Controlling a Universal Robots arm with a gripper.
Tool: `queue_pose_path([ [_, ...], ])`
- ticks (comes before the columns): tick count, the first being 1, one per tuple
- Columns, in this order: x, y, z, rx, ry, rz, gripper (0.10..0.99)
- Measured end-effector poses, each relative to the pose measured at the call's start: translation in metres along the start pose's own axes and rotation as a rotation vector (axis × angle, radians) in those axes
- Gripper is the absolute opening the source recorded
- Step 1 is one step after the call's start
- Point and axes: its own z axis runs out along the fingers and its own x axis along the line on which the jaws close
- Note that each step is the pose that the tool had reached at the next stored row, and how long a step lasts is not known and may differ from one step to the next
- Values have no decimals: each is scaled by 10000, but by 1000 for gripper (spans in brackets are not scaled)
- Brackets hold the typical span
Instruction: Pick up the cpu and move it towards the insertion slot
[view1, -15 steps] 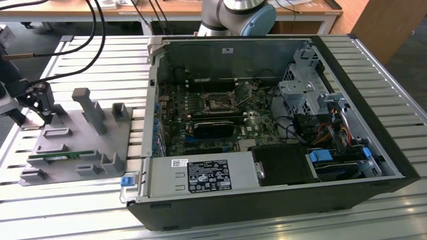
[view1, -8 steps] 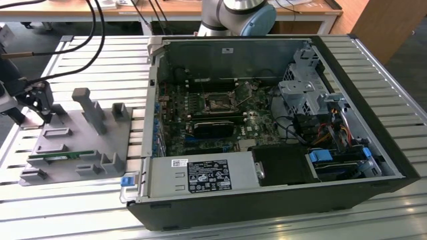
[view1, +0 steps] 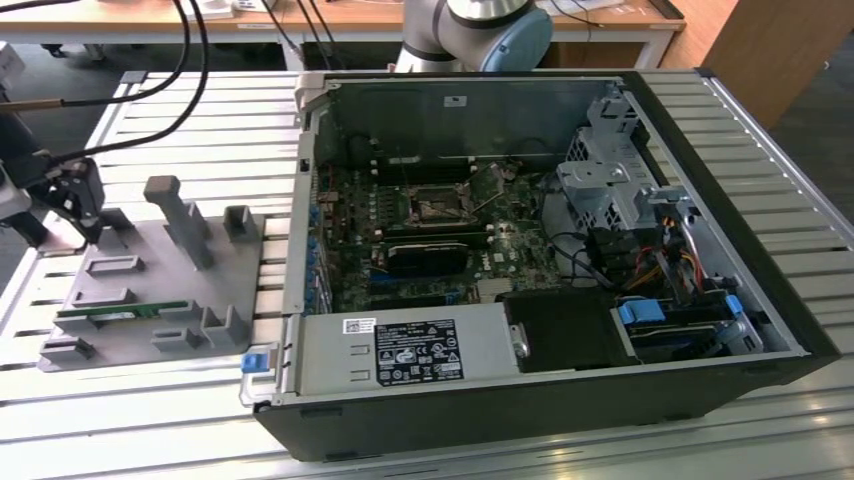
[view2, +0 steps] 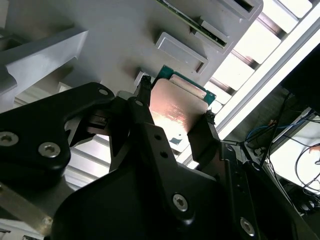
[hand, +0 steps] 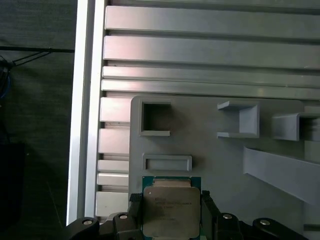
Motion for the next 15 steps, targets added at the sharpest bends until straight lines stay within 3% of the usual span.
queue_pose_path([
  [15, 0, 3, -87, 0, 0, 0, 545],
])
